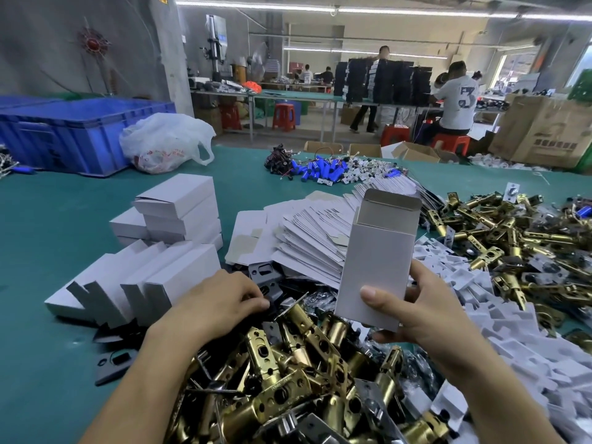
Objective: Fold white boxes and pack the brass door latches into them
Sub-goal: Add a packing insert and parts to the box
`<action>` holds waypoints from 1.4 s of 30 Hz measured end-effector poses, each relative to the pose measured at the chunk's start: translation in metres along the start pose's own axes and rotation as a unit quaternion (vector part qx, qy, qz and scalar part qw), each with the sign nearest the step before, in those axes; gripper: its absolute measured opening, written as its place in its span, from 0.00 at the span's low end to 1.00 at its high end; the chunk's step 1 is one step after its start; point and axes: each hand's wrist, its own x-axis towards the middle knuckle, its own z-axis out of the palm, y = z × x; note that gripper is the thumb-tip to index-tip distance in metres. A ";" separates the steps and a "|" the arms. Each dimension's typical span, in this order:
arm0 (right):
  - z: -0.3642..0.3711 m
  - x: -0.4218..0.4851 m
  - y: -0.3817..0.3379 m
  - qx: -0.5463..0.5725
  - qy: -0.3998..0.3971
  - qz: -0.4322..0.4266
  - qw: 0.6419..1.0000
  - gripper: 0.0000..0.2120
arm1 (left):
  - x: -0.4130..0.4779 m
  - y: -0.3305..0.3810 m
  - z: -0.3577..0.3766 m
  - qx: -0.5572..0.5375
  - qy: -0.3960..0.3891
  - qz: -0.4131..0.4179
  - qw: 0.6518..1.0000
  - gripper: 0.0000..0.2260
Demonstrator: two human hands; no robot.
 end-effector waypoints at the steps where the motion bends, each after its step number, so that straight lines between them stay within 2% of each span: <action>1: 0.000 0.000 0.000 -0.001 -0.002 0.002 1.000 0.29 | 0.000 0.000 0.001 0.018 0.007 0.000 1.000 0.14; 2: 0.000 0.000 0.001 -0.002 -0.003 0.003 1.000 0.29 | 0.000 0.000 0.001 0.034 0.014 -0.004 0.999 0.16; 4: 0.000 0.000 0.001 0.000 -0.001 0.005 1.000 0.28 | -0.001 0.001 0.002 0.056 0.022 -0.013 0.998 0.12; 5: -0.001 0.000 0.001 0.001 0.000 0.005 1.000 0.28 | -0.001 0.002 0.002 0.059 0.024 -0.017 0.998 0.10; 7: -0.002 0.001 0.001 0.000 -0.002 0.006 1.000 0.27 | -0.003 0.004 0.000 0.036 0.039 -0.015 0.999 0.12; 10: -0.002 0.000 0.000 -0.011 -0.015 0.011 1.000 0.28 | -0.007 0.008 -0.008 -0.044 0.099 -0.006 0.994 0.14; 13: -0.001 0.000 0.000 -0.021 -0.027 0.018 0.999 0.28 | -0.013 0.015 -0.014 -0.160 0.138 -0.004 0.977 0.10; 18: 0.003 -0.002 0.000 -0.042 -0.045 0.026 0.998 0.28 | -0.018 0.034 -0.018 -0.292 0.147 0.007 0.945 0.09; 22: 0.006 -0.004 -0.001 -0.057 -0.056 0.024 0.997 0.25 | -0.020 0.044 -0.014 -0.322 0.080 0.016 0.943 0.11; 24: 0.006 -0.004 -0.001 -0.062 -0.056 0.022 0.996 0.24 | -0.022 0.047 -0.014 -0.378 0.049 0.016 0.924 0.12; 26: 0.007 -0.004 0.000 -0.071 -0.054 0.021 0.996 0.24 | -0.025 0.048 -0.018 -0.438 0.059 0.019 0.897 0.11; 29: 0.006 -0.003 0.002 -0.091 -0.050 0.015 0.994 0.24 | -0.029 0.049 -0.031 -0.507 0.150 0.041 0.848 0.05; 32: 0.007 -0.003 0.003 -0.111 -0.059 0.005 0.992 0.25 | -0.038 0.055 -0.042 -0.507 0.276 0.129 0.807 0.02; 34: 0.009 -0.003 0.003 -0.108 -0.068 0.000 0.992 0.26 | -0.045 0.064 -0.043 -0.505 0.297 0.207 0.783 0.03; 37: 0.013 -0.002 0.003 -0.097 -0.079 -0.011 0.992 0.26 | -0.047 0.083 -0.034 -0.469 0.312 0.268 0.781 0.03; 42: 0.015 -0.002 0.000 -0.114 -0.080 -0.065 0.988 0.23 | -0.043 0.097 -0.025 -0.333 0.397 0.324 0.791 0.09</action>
